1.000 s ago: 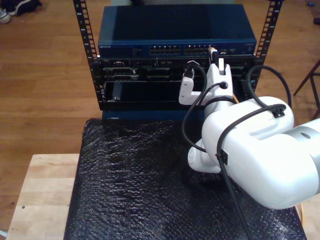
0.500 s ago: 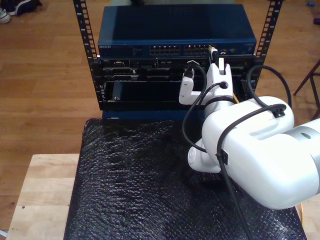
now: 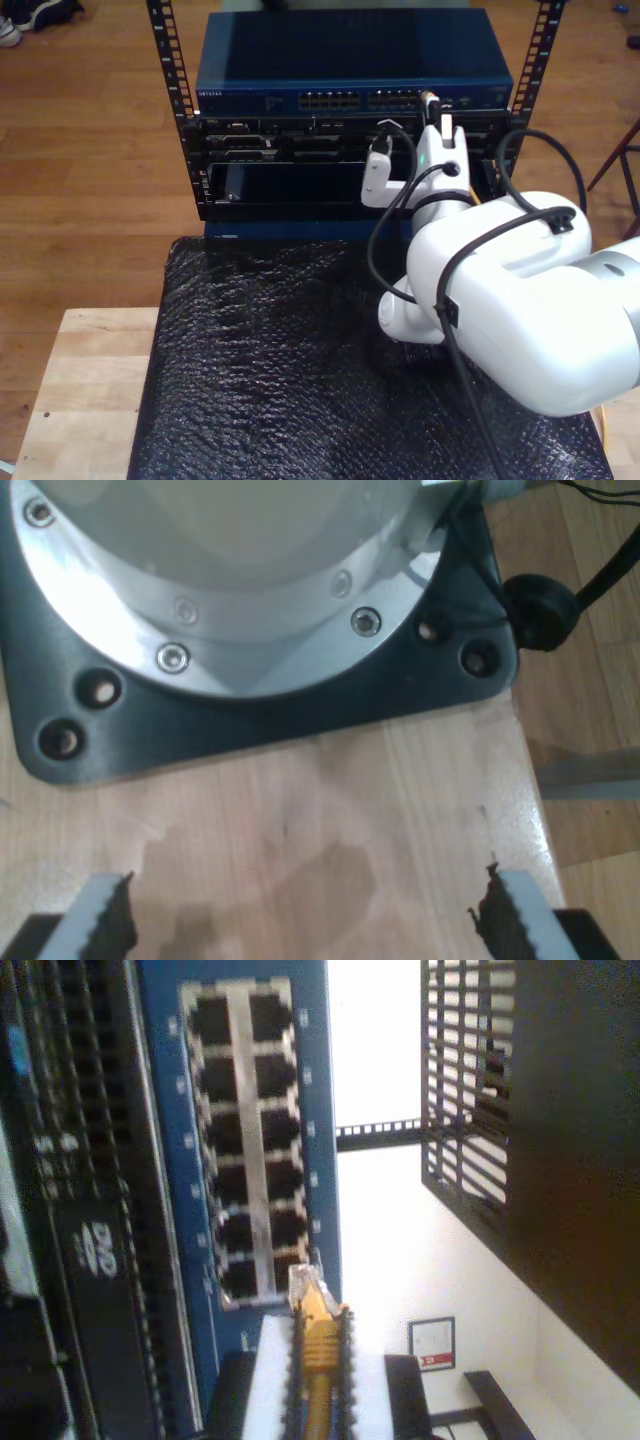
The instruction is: Grab the cable and plug it in
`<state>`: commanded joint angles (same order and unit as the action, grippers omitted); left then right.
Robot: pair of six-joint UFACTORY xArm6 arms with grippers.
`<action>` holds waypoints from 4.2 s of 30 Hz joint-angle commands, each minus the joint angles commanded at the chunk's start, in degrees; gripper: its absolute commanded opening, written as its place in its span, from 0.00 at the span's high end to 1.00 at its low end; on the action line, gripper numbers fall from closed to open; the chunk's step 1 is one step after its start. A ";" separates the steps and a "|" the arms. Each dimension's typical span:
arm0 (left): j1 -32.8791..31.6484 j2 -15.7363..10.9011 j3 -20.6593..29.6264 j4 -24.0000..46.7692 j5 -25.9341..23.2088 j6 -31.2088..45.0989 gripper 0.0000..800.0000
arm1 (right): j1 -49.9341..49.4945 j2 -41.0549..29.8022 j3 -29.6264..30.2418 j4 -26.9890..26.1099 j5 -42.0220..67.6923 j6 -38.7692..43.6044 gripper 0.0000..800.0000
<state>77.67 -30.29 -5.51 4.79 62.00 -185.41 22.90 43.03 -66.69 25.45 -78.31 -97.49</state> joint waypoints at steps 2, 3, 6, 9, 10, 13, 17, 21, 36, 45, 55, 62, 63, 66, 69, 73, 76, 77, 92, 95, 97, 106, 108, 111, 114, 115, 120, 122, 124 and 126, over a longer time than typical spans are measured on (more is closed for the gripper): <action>0.00 0.00 0.00 0.00 0.00 0.00 0.00 | 0.00 0.00 0.00 0.00 -0.09 0.00 1.00; 0.00 0.00 0.00 0.00 0.00 0.00 0.00 | 0.00 0.00 0.00 0.09 -0.09 0.00 1.00; 0.00 0.00 0.00 0.00 0.09 0.00 0.00 | 0.00 0.00 0.00 0.00 0.00 0.09 1.00; 0.00 0.00 0.00 0.00 0.09 0.00 0.00 | 0.00 0.00 0.09 0.00 0.00 0.26 1.00; 0.00 0.00 0.00 0.00 0.00 0.00 0.00 | 0.00 0.00 0.09 0.00 0.00 0.35 1.00; 0.00 0.00 0.00 0.00 0.00 0.00 0.00 | 0.09 0.00 0.18 0.00 0.18 0.35 1.00; 0.00 0.00 0.00 0.00 0.00 0.00 0.00 | 0.18 -0.09 0.18 0.00 0.18 0.44 1.00; 0.00 0.00 0.00 0.00 0.09 0.00 0.00 | 0.18 -0.09 0.09 0.00 0.26 0.44 1.00; 0.00 0.00 0.00 0.00 0.09 0.00 0.00 | 0.18 0.00 -0.35 0.00 0.35 0.53 1.00; 0.00 0.00 0.00 0.00 0.09 0.00 0.00 | 0.18 0.18 -0.35 -0.09 0.35 0.53 1.00; 0.00 0.00 0.00 0.00 0.09 0.00 0.00 | 0.18 0.79 -0.62 -0.09 0.53 0.44 1.00; 0.00 0.00 0.00 0.00 0.09 0.00 0.00 | 0.26 0.88 -0.70 -0.09 0.35 0.62 1.00; 0.00 0.00 0.00 0.00 0.00 0.00 0.00 | 0.26 0.88 -0.70 -0.09 0.35 0.62 1.00; 0.00 0.00 0.00 0.00 0.00 0.00 0.00 | 0.35 0.79 -0.70 -0.09 0.35 0.62 1.00; 0.00 0.00 0.00 0.00 0.00 0.00 0.00 | 0.35 0.79 -1.05 -0.09 0.35 0.62 1.00; 0.00 0.00 0.00 0.00 0.09 0.00 0.00 | 0.35 0.79 -1.23 -0.09 0.35 0.62 1.00; 0.00 0.00 0.00 0.00 0.09 0.00 0.00 | 0.35 0.79 -1.49 -0.09 0.35 0.62 1.00; 0.00 0.00 0.00 0.00 0.09 0.00 0.00 | 0.35 0.79 -1.58 -0.09 0.35 0.62 1.00; 0.00 0.00 0.00 0.00 0.00 0.00 0.00 | 0.18 1.76 -2.29 -0.97 0.53 0.44 1.00; 0.00 0.00 0.00 0.00 0.09 0.00 0.00 | 0.09 1.85 -2.29 -1.14 0.53 0.44 1.00; 0.00 0.00 0.00 0.00 0.09 0.00 0.00 | 0.09 1.85 -2.20 -1.14 0.53 0.44 1.00; 0.00 0.00 0.00 0.00 0.00 0.00 0.00 | -0.09 1.76 -2.02 -1.23 0.26 0.44 1.00; 0.00 0.00 0.00 0.00 0.09 0.00 0.00 | -0.09 1.67 -2.02 -1.23 0.09 0.44 1.00; 0.00 0.00 0.00 0.00 0.00 0.00 0.00 | -0.09 1.67 -1.93 -1.14 -0.09 0.35 1.00; 0.00 0.00 0.00 0.00 0.09 0.00 0.00 | -0.18 1.67 -1.58 -1.14 -0.35 0.35 1.00; 0.00 0.00 0.00 0.00 0.09 0.00 0.00 | -0.18 1.67 -1.58 -1.14 -0.35 0.26 1.00; 0.00 0.00 0.00 0.00 0.00 0.00 0.00 | -0.18 1.67 -1.49 -1.14 -0.35 0.18 1.00; 0.00 0.00 0.00 0.00 0.00 0.00 0.00 | -0.18 1.67 -1.49 -1.14 -0.26 0.18 1.00; 0.00 0.00 0.00 0.00 0.09 0.00 0.00 | -0.18 1.67 -1.58 -1.14 -0.18 0.18 1.00; 0.00 0.00 0.00 0.00 0.00 0.00 0.00 | -0.26 1.67 -1.67 -1.14 -0.09 0.18 1.00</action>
<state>77.67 -30.29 -5.51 4.79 62.00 -185.41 22.64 44.70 -68.36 24.31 -78.40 -97.32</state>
